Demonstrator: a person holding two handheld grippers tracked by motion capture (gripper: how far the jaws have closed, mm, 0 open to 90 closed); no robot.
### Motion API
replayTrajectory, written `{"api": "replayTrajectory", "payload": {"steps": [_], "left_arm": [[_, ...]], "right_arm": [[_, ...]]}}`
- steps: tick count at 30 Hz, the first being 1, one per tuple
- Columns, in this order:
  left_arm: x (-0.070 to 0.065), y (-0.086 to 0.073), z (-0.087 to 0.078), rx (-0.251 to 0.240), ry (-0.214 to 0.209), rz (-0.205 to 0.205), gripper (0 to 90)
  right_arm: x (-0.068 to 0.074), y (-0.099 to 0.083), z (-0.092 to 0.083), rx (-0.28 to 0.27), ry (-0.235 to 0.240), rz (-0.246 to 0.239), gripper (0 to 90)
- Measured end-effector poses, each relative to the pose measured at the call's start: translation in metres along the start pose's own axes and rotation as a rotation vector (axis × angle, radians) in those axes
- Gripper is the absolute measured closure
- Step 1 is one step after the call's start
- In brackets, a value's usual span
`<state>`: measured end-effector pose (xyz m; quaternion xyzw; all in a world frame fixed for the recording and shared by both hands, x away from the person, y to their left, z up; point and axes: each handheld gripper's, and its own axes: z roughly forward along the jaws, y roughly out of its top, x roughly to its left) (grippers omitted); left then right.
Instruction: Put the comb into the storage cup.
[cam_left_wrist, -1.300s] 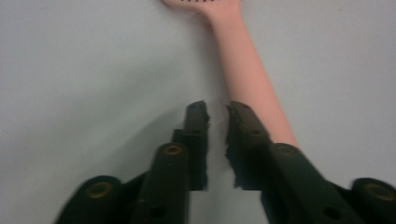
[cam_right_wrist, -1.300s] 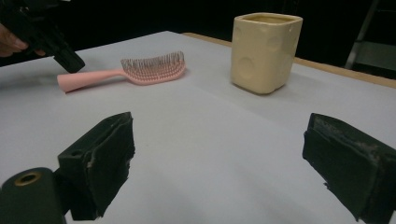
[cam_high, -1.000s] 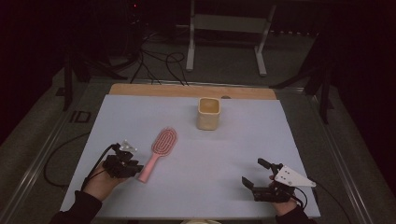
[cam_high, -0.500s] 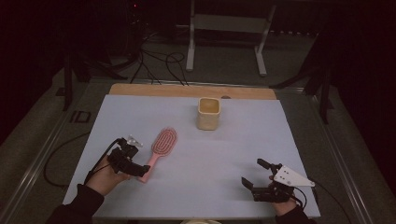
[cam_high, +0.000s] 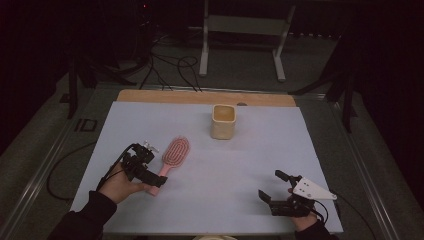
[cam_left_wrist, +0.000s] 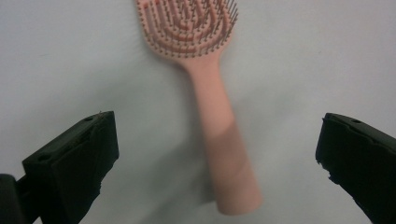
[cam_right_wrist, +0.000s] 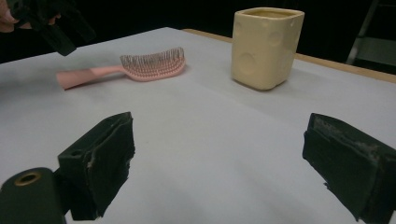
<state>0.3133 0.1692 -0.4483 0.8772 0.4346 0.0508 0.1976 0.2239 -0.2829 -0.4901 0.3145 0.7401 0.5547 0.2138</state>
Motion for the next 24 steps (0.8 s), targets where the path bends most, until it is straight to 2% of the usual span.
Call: {"api": "replayTrajectory", "payload": {"steps": [3,8,15,19,24], "left_arm": [[0.001,0.005,0.003,0.014,-0.026,-0.027,0.2],[0.003,0.015,0.007,0.031,-0.056,-0.105,0.2],[0.006,0.024,0.014,0.068,-0.078,-0.158,0.2],[0.008,0.027,0.018,0.092,-0.082,-0.178,0.3],[0.007,0.032,0.021,0.128,-0.055,-0.175,1.7]], "right_arm": [[0.0,0.0,0.0,0.001,-0.002,0.004,8.6],[0.0,0.0,0.001,0.002,-0.003,0.0,8.7],[0.0,-0.001,0.001,0.006,-0.002,0.005,8.7],[0.0,-0.001,0.001,0.005,-0.003,0.004,8.6],[0.0,-0.001,0.001,0.007,-0.005,0.005,8.6]]}}
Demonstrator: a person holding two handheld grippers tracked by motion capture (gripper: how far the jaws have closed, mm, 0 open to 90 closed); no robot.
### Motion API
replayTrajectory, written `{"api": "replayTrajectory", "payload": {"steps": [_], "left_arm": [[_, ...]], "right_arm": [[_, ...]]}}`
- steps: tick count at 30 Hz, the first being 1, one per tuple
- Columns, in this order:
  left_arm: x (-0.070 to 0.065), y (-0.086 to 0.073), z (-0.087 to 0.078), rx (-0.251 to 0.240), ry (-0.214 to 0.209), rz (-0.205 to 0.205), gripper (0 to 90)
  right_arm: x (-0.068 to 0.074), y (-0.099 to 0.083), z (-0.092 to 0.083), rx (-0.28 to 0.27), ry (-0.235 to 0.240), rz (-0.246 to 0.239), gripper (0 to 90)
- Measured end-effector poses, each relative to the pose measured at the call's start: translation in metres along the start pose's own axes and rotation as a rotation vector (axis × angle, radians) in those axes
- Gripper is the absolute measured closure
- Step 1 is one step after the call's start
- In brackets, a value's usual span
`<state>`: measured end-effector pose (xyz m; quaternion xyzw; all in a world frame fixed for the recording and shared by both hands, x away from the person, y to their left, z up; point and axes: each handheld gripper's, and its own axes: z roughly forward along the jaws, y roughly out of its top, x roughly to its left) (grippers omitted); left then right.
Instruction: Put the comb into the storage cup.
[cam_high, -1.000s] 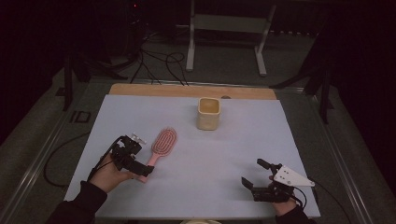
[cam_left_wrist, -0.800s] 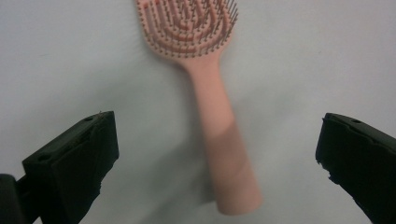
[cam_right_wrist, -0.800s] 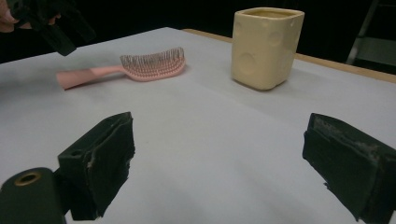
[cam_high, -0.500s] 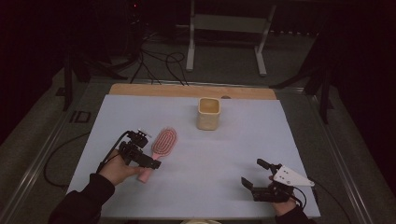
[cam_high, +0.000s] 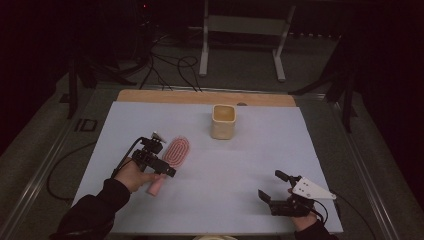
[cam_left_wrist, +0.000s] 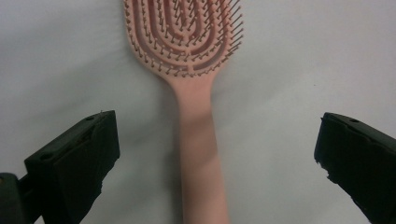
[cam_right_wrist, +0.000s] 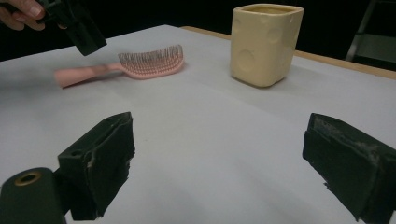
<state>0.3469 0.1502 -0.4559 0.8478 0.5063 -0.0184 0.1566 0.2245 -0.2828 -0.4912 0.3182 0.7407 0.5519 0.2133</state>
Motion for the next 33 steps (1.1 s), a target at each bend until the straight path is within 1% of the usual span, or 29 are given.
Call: {"api": "replayTrajectory", "payload": {"steps": [2,3,5,7,8,9,11,12,13,15,18,21,25,26,28,30,33], "left_arm": [[0.0,0.001,0.002,0.008,-0.009,-0.008,3.5],[-0.001,0.002,0.003,0.019,0.001,-0.002,5.5],[0.0,0.003,0.006,0.023,0.007,-0.011,7.5],[0.0,0.003,0.008,0.025,0.013,-0.011,13.6],[0.001,0.003,0.009,0.018,0.006,-0.01,17.5],[0.0,0.003,0.009,0.015,-0.001,-0.003,23.7],[0.0,0.003,0.01,0.007,0.012,-0.004,28.1],[0.001,0.003,0.01,0.003,0.009,-0.008,32.6],[0.002,0.004,0.01,-0.002,0.018,-0.017,33.8],[0.003,0.004,0.01,-0.001,0.027,-0.021,36.3],[0.004,0.005,0.012,0.016,0.034,-0.03,38.4],[0.002,0.005,0.016,0.039,0.042,-0.025,40.9],[0.002,0.006,0.021,0.049,0.029,-0.025,49.6],[0.002,0.007,0.022,0.052,0.037,-0.025,50.3],[0.003,0.008,0.023,0.056,0.031,-0.028,52.9],[0.002,0.009,0.025,0.057,0.034,-0.026,55.3],[0.001,0.01,0.03,0.074,0.032,-0.019,57.9]], "right_arm": [[0.0,0.0,0.0,0.001,-0.001,0.002,8.6],[0.0,0.0,0.0,0.001,-0.001,0.003,8.7],[0.0,0.0,0.0,0.002,-0.001,0.001,8.7],[0.0,0.0,0.0,0.002,-0.002,0.003,8.7],[0.0,0.0,0.0,0.003,-0.003,0.004,8.7],[0.0,0.0,0.0,0.003,-0.003,0.004,8.7],[0.0,0.0,-0.001,0.003,-0.005,-0.001,8.7],[0.0,0.0,-0.001,0.001,-0.005,0.001,8.7],[-0.001,0.0,-0.001,0.001,-0.006,0.002,8.7],[-0.001,0.0,0.0,0.005,-0.007,0.004,8.7],[0.0,0.0,-0.001,0.003,-0.008,0.001,8.7],[0.0,0.0,-0.001,0.005,-0.009,0.001,8.7],[-0.001,0.0,-0.001,0.003,-0.01,0.002,8.7],[-0.001,0.0,-0.001,0.004,-0.011,0.002,8.7],[0.0,0.001,-0.002,0.001,-0.012,-0.001,8.7],[0.0,0.0,-0.002,0.001,-0.013,0.001,8.7],[0.0,0.001,-0.002,0.002,-0.016,-0.001,8.7]]}}
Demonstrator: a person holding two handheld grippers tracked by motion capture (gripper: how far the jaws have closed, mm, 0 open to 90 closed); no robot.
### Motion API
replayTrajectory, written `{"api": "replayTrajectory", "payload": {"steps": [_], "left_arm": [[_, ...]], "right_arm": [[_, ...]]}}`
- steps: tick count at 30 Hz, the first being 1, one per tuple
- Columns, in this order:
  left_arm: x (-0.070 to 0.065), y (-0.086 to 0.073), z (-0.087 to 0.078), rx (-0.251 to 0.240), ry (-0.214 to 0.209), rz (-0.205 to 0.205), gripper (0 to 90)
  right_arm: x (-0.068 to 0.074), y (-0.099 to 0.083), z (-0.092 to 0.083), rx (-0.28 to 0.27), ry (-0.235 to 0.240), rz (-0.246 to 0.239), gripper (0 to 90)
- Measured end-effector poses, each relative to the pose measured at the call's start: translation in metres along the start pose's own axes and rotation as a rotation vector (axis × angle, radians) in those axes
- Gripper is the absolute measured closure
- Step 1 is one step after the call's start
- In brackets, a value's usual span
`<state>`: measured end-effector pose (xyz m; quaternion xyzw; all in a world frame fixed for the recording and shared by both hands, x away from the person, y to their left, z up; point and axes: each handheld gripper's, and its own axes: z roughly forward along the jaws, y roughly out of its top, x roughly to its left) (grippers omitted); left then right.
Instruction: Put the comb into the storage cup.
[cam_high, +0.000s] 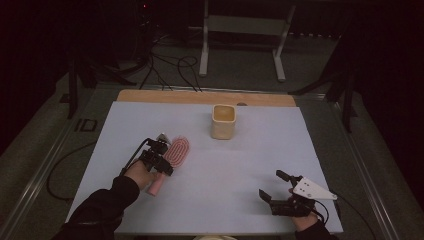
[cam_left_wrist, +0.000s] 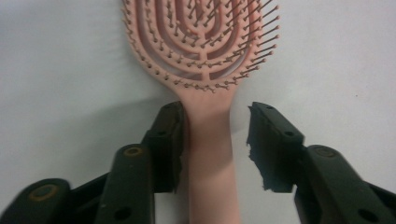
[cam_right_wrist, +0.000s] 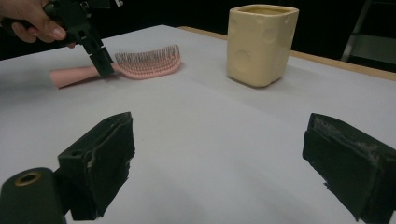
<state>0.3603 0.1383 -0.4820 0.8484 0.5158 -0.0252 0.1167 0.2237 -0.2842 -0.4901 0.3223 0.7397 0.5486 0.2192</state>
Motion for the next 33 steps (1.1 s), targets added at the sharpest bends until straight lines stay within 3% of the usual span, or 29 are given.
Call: {"api": "replayTrajectory", "payload": {"steps": [9,16,20,27,33], "left_arm": [[0.003,0.0,0.004,0.01,0.011,0.001,67.9],[0.005,0.003,0.005,0.034,-0.005,0.008,68.5],[0.011,0.003,0.005,0.03,-0.037,-0.029,70.6],[0.009,-0.001,0.004,-0.003,-0.028,-0.01,71.2],[0.007,-0.003,0.001,-0.069,-0.027,0.01,71.4]], "right_arm": [[-0.001,0.0,0.0,-0.003,-0.003,0.0,8.7],[0.0,0.0,0.0,0.004,-0.006,-0.003,8.7],[0.0,0.0,0.0,0.004,-0.006,-0.002,8.7],[-0.001,0.0,-0.001,0.002,-0.011,-0.004,8.7],[-0.001,0.0,-0.001,0.002,-0.015,0.003,8.7]]}}
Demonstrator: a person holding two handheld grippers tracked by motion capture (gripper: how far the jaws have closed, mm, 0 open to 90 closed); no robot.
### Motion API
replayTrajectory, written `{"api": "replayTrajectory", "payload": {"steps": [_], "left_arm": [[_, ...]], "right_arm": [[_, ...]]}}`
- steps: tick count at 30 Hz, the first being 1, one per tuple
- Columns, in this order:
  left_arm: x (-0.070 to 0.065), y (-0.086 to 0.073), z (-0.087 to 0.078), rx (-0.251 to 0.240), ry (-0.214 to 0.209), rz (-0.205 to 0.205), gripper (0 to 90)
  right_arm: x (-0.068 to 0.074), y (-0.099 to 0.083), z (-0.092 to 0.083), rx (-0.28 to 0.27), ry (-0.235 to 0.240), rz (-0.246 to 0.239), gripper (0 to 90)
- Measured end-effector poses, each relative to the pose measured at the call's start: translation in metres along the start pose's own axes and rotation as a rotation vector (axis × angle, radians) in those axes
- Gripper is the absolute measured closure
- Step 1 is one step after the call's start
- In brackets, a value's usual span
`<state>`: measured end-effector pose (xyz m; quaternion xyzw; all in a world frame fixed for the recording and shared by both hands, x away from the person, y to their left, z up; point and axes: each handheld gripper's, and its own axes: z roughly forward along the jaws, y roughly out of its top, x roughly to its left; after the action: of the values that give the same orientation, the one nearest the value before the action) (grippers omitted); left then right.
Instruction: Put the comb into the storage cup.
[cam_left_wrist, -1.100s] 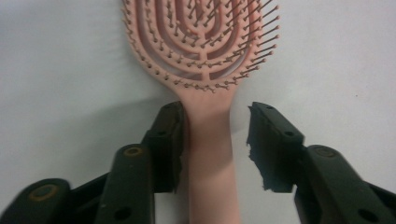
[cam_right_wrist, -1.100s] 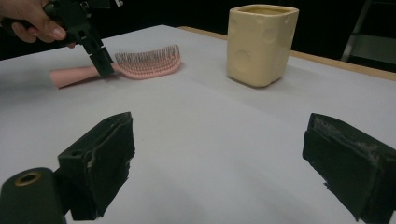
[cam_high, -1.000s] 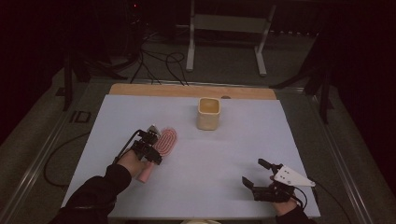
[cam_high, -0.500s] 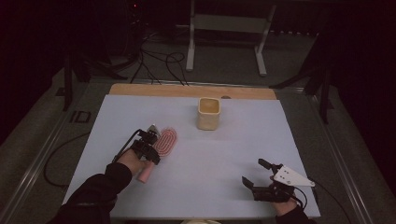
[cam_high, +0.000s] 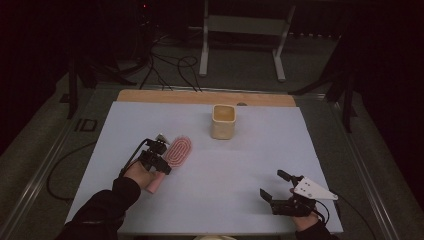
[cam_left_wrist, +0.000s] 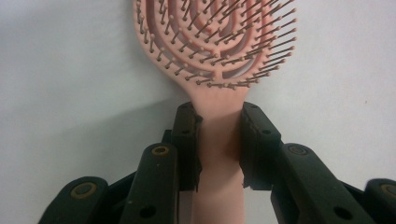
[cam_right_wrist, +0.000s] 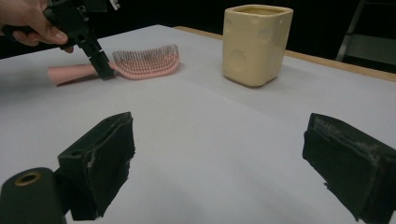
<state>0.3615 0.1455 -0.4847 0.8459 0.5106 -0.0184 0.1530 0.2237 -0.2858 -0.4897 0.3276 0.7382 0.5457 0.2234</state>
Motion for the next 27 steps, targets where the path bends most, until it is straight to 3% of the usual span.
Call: {"api": "replayTrajectory", "payload": {"steps": [6,7,9,10,16,27], "left_arm": [[-0.002,0.0,-0.009,-0.065,-0.012,0.002,71.6],[-0.002,0.0,-0.01,-0.08,0.005,-0.001,71.6],[-0.002,0.0,-0.011,-0.085,-0.009,0.005,71.6],[-0.003,-0.001,-0.012,-0.099,0.011,0.0,71.7],[-0.004,-0.001,-0.017,-0.137,-0.024,0.014,71.8],[-0.006,-0.009,-0.034,-0.308,-0.124,0.017,71.9]], "right_arm": [[0.0,0.0,0.0,-0.001,0.0,0.003,8.7],[0.0,0.0,0.0,-0.001,-0.001,0.003,8.7],[0.0,0.0,0.0,-0.001,0.001,0.002,8.7],[0.0,0.0,0.0,-0.001,0.001,0.003,8.7],[-0.001,0.0,0.0,-0.004,0.002,0.004,8.7],[0.0,0.0,0.0,-0.002,0.001,0.005,8.7]]}}
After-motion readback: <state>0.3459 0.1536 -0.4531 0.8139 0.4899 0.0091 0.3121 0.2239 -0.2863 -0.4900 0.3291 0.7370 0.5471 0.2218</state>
